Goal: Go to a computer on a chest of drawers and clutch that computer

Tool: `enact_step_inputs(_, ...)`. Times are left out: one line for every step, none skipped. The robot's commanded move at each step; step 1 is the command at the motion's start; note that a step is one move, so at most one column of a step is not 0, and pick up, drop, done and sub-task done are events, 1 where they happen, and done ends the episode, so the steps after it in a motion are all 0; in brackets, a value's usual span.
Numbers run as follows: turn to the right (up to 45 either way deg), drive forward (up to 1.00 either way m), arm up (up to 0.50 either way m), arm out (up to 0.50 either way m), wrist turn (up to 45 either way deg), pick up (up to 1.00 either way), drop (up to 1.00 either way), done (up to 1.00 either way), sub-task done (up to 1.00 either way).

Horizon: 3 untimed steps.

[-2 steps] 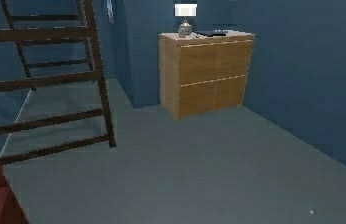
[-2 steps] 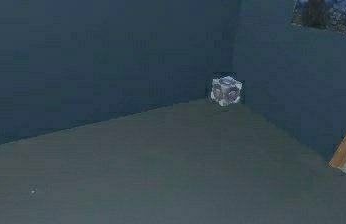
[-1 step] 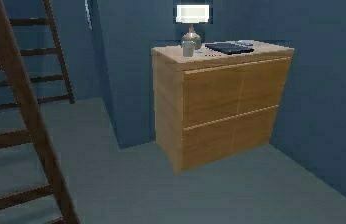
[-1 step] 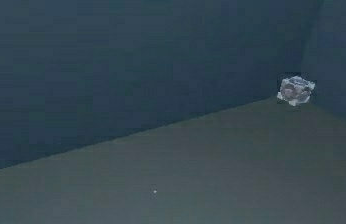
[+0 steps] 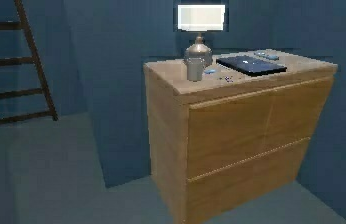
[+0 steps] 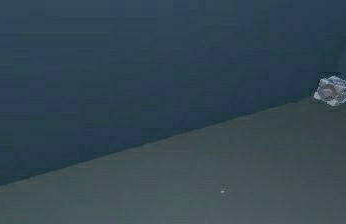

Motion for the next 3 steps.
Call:
enact_step_inputs(45.0, 0.0, 0.0, 0.0, 0.0, 0.0, 0.0, 0.0, 0.0)
enact_step_inputs(0.0, 0.3, 0.0, 0.0, 0.0, 0.0, 0.0, 0.0, 0.0)
enact_step_inputs(-45.0, 0.0, 0.0, 0.0, 0.0, 0.0, 0.0, 0.0, 0.0)
